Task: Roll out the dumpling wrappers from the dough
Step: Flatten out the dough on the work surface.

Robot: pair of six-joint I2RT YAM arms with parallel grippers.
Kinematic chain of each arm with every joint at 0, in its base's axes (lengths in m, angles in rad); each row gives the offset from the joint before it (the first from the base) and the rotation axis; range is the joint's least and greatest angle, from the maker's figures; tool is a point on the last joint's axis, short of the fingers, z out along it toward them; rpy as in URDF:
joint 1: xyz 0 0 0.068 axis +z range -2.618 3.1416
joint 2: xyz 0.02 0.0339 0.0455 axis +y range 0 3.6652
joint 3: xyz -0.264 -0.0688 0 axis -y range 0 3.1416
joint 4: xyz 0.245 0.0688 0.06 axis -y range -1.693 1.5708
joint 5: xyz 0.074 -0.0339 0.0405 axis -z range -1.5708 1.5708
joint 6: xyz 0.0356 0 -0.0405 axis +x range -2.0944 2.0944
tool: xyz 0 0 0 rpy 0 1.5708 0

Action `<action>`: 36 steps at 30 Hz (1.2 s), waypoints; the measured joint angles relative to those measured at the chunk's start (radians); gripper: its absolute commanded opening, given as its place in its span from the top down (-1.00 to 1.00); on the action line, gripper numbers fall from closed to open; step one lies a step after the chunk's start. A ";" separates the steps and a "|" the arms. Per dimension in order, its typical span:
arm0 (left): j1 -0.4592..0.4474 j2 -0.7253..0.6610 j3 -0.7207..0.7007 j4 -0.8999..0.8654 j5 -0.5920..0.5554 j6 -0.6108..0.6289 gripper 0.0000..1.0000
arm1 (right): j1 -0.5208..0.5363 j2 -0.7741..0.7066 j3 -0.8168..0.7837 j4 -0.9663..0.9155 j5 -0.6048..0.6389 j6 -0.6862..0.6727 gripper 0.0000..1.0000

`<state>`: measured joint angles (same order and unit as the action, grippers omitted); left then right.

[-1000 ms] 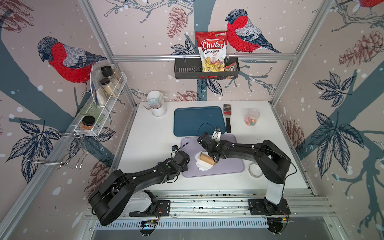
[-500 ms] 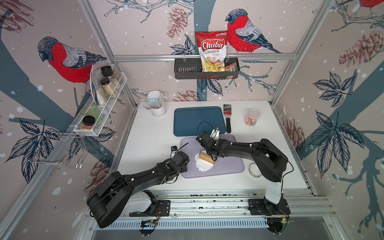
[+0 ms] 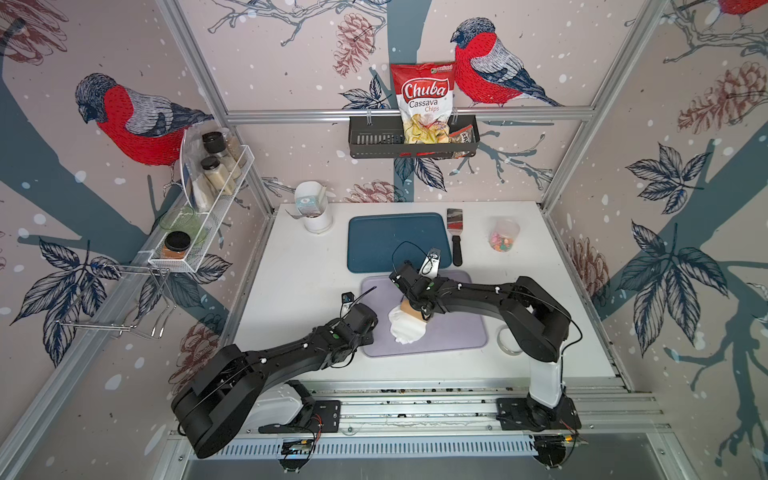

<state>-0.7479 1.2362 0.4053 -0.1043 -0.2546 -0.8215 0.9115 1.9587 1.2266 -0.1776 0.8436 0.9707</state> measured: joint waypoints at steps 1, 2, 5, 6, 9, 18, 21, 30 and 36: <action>0.000 -0.001 0.000 0.002 0.001 0.000 1.00 | -0.028 -0.006 -0.005 0.013 -0.008 0.002 1.00; 0.000 -0.002 -0.001 0.003 0.002 0.000 1.00 | -0.051 -0.013 -0.012 0.022 -0.008 0.005 1.00; 0.000 -0.004 -0.001 0.002 0.004 -0.001 1.00 | -0.077 -0.022 -0.031 0.027 0.029 0.002 1.00; 0.000 -0.006 -0.001 -0.002 0.004 0.000 1.00 | -0.062 -0.024 -0.036 0.029 0.036 0.001 1.00; 0.000 -0.010 -0.001 -0.014 0.002 0.008 1.00 | 0.025 -0.032 -0.051 0.040 0.067 -0.003 1.00; 0.000 -0.016 -0.005 -0.008 0.014 -0.001 1.00 | -0.050 -0.087 -0.097 0.035 0.023 0.017 1.00; 0.000 -0.026 -0.010 -0.014 0.011 0.000 1.00 | 0.024 -0.085 -0.091 0.029 0.042 0.000 1.00; 0.000 -0.031 -0.014 -0.008 0.012 -0.003 1.00 | -0.008 -0.084 -0.106 0.042 -0.034 0.029 1.00; 0.000 -0.043 -0.020 -0.018 0.009 -0.009 1.00 | 0.111 -0.094 -0.126 0.025 -0.029 0.014 1.00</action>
<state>-0.7479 1.1934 0.3855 -0.1226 -0.2459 -0.8307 1.0229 1.8648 1.1007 -0.1528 0.8146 0.9844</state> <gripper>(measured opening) 0.056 0.300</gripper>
